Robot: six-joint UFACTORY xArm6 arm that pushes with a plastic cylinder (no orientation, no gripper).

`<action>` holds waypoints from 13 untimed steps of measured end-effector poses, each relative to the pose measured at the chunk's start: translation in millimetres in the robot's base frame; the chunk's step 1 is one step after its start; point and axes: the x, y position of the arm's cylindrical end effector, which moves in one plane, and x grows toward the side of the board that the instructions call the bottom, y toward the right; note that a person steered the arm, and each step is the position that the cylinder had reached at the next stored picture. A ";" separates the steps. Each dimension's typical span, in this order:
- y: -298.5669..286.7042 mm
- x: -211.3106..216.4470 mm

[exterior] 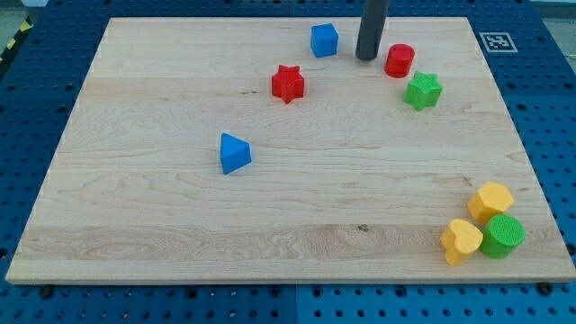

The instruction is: Push blue cube towards yellow hexagon

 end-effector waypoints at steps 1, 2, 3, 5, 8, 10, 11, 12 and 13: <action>0.0 -18.6; 0.0 -18.6; -14.0 -44.9; -86.6 -38.4; -44.6 28.9; -40.8 17.4; -14.5 21.4; -14.4 37.5; -14.4 50.5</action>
